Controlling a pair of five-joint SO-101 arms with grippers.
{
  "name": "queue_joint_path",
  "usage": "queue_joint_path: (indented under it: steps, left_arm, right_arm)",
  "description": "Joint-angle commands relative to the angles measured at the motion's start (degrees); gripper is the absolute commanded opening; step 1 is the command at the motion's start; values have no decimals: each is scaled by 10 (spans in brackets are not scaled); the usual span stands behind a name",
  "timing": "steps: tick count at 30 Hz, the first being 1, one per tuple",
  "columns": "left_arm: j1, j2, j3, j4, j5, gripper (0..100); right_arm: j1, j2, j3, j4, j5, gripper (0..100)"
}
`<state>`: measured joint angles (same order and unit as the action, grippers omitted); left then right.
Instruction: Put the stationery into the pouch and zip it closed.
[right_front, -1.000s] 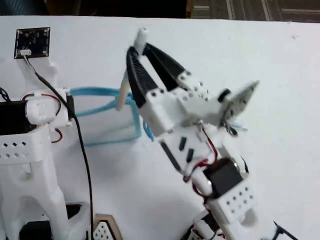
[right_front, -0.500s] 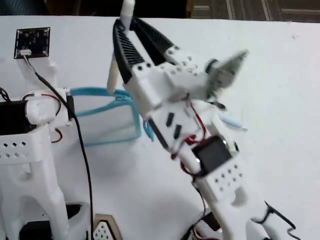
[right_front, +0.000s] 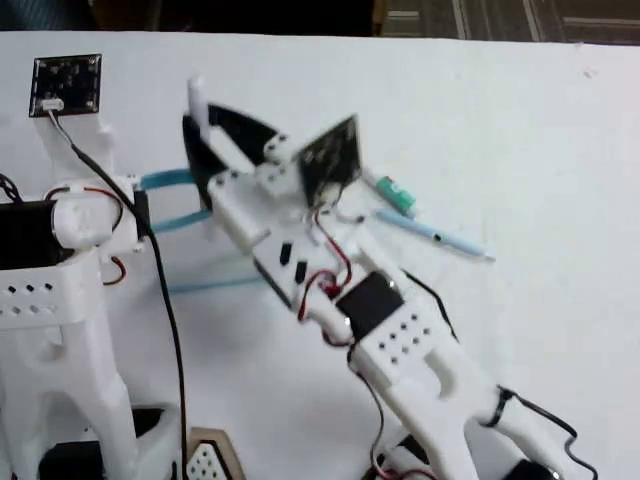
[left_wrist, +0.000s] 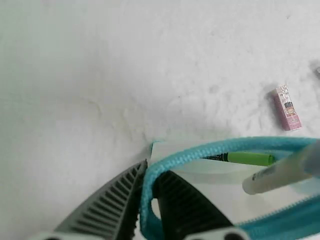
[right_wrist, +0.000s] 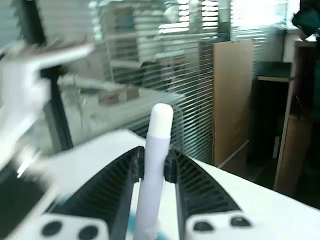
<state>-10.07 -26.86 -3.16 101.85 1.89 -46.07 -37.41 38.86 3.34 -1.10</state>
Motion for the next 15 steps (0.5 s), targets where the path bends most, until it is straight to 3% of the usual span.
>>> queue_joint_path:
  steps: [1,5,12,15]
  left_arm:
    - [-5,7,-6,0,3,23]
    - [-5,8,-6,0,4,23]
    - [-5,7,-6,0,3,23]
    - [-5,7,-6,0,2,23]
  right_arm:
    - [-39,-45,43,-9,118,17]
    - [-49,-79,74,20,145,31]
    - [-42,-122,71,68,144,215]
    - [-23,-139,70,69,144,214]
